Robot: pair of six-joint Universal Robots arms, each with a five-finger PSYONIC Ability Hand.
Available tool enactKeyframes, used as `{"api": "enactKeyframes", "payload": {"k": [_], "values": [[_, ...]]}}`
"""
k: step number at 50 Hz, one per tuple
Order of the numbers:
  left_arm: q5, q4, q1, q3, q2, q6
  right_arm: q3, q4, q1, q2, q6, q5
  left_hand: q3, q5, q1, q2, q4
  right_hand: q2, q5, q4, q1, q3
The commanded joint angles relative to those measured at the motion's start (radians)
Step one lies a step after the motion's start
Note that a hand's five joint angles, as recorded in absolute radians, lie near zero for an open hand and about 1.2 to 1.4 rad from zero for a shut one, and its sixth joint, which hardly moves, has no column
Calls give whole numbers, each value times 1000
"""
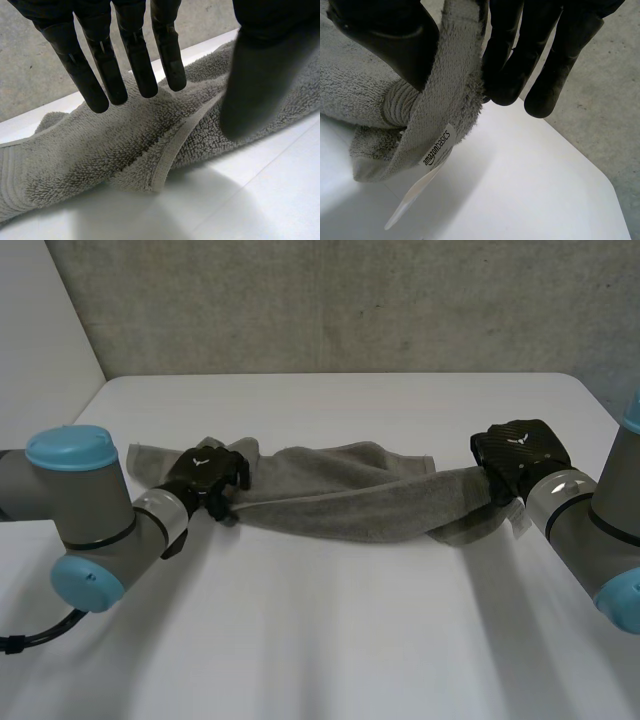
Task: Fold the towel.
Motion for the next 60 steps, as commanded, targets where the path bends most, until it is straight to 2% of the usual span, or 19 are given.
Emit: {"api": "enactKeyframes", "payload": {"k": [1, 8, 26, 29, 32, 38, 40, 41, 45, 46, 51, 56, 60], "values": [[1, 0, 0, 27, -44, 5, -5, 0, -5, 6, -1, -1, 69, -102, 65, 70, 61, 79, 60, 60, 72, 67], [1, -2, -7, 30, -57, 5, -11, 0, -8, 20, -3, 1, 136, -35, 132, 137, 129, 79, 60, 60, 72, 67], [2, -10, -20, 6, -50, 9, -14, -3, -9, 35, -8, 6, 104, -67, 100, 105, 97, 79, 60, 60, 72, 67], [1, -6, -20, 9, -60, 8, -15, -3, -9, 34, -8, 6, 139, -32, 135, 140, 132, 79, 60, 60, 72, 67], [2, -10, -19, 18, -63, 11, -22, 0, -11, 34, -5, 7, 475, 304, 471, 476, 468, 79, 60, 60, 72, 67], [4, -17, -19, 30, -47, 12, -45, 1, -12, 23, 2, 13, 476, 305, 473, 478, 469, 79, 60, 60, 72, 67], [16, -51, -19, 30, 52, 27, -69, 9, -17, -12, 2, 15, 476, 305, 473, 478, 469, 79, 60, 60, 72, 67], [16, -51, -19, 30, 52, 28, -69, 9, -17, -12, 2, 15, 476, 305, 473, 478, 469, 79, 60, 60, 72, 67], [16, -89, -13, 45, 240, 61, -121, 70, -38, -159, 5, 7, 476, 305, 473, 478, 469, 79, 60, 60, 72, 67], [16, -89, -13, 45, 241, 61, -149, 96, -48, -202, 6, 4, 476, 305, 473, 478, 469, 79, 60, 60, 72, 67], [14, -111, -11, 133, 466, 61, -267, 185, -57, -291, 18, -2, 476, 305, 473, 478, 469, 79, 60, 60, 72, 67], [16, -178, -13, 189, 549, 63, -377, 324, -61, -330, 12, -51, 476, 305, 473, 478, 469, 79, 60, 60, 72, 67], [16, -221, -13, 202, 552, 66, -410, 385, -64, -330, 9, -70, 476, 305, 473, 478, 469, 79, 60, 60, 72, 67]]}}
